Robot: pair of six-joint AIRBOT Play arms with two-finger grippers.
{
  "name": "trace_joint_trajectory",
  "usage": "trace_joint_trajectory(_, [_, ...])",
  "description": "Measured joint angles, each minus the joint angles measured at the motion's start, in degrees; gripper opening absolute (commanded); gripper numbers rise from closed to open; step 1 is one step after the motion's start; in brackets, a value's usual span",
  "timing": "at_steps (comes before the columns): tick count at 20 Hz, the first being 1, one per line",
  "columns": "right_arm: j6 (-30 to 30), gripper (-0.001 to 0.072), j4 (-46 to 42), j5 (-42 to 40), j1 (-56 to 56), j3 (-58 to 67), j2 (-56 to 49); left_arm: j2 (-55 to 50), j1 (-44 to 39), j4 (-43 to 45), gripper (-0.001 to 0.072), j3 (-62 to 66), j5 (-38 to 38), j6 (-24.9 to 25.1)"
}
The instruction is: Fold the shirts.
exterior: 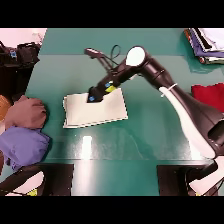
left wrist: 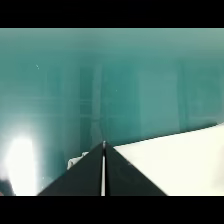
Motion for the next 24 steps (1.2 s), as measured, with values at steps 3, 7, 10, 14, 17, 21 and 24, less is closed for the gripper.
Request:
trace_joint_trajectory(3, [0.74,0.0557,-1.31,-0.7,-6.91,-11.39,4.83,0.17,0.22,0.07,0.0024,0.0,-0.68,0.33])
trace_joint_trajectory(7, [2.6,0.0577,1.7,-10.88,-16.7,-30.4,11.06,0.22,0.31,-0.52,0.0024,0.02,-0.98,0.46])
trace_joint_trajectory(10, [0.59,0.0576,8.81,-17.18,-21.03,-39.95,11.23,0.22,0.35,-1.25,0.0024,0.02,-0.98,0.57])
trace_joint_trajectory(14, [-2.89,0.0576,16.61,-19.8,-20.35,-42.01,5.9,0.22,0.35,-2.1,0.0024,0.02,-0.94,0.57])
trace_joint_trajectory(17, [-3.8,0.0489,19.08,-18.43,-16.81,-37.51,0.66,0.22,-0.17,-2.8,0.0024,0.0,-0.96,0.83])
trace_joint_trajectory(21, [-4.17,0.002,19.1,-16.44,-12.13,-30.01,-4.87,0.22,-2.93,-3.41,0.0024,0.0,-1.03,1.27])
trace_joint_trajectory(24, [-4.28,0.002,18.27,-15.47,-10.75,-25.49,-6.34,0.22,-6.91,-3.54,0.0024,0.0,-1.03,1.46])
